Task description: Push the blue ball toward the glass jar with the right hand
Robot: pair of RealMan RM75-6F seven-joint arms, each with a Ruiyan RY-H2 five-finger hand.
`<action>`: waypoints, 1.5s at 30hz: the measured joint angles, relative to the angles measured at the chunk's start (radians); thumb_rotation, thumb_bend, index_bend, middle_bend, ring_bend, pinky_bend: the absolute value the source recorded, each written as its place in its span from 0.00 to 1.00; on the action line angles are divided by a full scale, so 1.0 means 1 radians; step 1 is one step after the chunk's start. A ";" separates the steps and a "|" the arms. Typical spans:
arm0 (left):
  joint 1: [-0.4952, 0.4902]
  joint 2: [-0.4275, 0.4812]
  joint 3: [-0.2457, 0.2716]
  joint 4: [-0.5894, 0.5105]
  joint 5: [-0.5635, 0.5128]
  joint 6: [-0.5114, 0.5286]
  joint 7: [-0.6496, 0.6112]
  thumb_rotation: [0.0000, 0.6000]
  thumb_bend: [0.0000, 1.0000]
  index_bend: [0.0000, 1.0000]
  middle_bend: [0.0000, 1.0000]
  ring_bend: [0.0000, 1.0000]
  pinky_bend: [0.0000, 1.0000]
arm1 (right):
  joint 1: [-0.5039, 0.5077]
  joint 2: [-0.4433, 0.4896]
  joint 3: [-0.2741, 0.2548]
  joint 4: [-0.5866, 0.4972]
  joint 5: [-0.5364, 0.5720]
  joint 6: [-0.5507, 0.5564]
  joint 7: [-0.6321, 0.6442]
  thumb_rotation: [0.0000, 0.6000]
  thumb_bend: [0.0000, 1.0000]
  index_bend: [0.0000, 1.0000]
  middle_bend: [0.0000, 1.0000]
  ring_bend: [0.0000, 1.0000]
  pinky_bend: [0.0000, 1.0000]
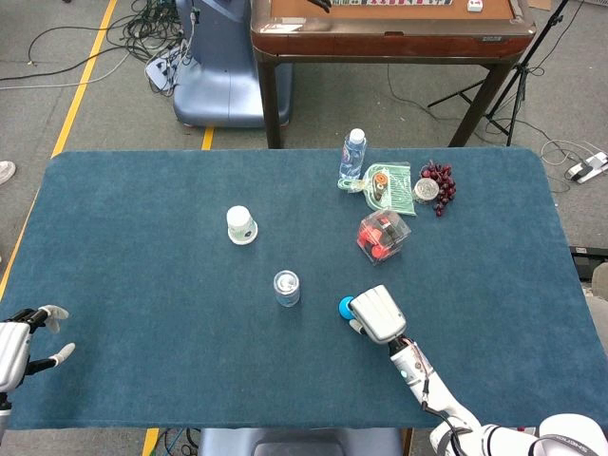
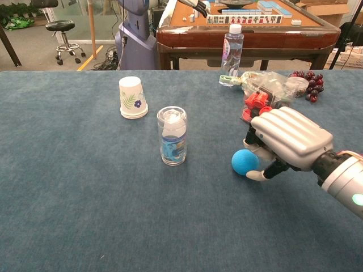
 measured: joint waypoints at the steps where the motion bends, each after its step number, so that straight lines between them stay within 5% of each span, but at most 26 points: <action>1: 0.000 0.000 0.000 0.000 0.000 0.000 0.000 1.00 0.06 0.45 0.56 0.48 0.66 | 0.003 -0.003 0.002 0.005 0.003 -0.001 0.001 1.00 0.00 1.00 1.00 1.00 1.00; 36: 0.006 0.013 -0.003 -0.008 -0.001 0.008 -0.015 1.00 0.06 0.45 0.56 0.48 0.66 | 0.127 -0.088 0.076 0.152 0.044 -0.005 0.039 1.00 0.00 1.00 1.00 1.00 1.00; 45: 0.005 0.011 -0.003 -0.006 -0.002 0.004 -0.012 1.00 0.06 0.45 0.56 0.48 0.66 | 0.145 -0.077 0.080 0.117 0.032 0.028 0.049 1.00 0.00 1.00 1.00 1.00 1.00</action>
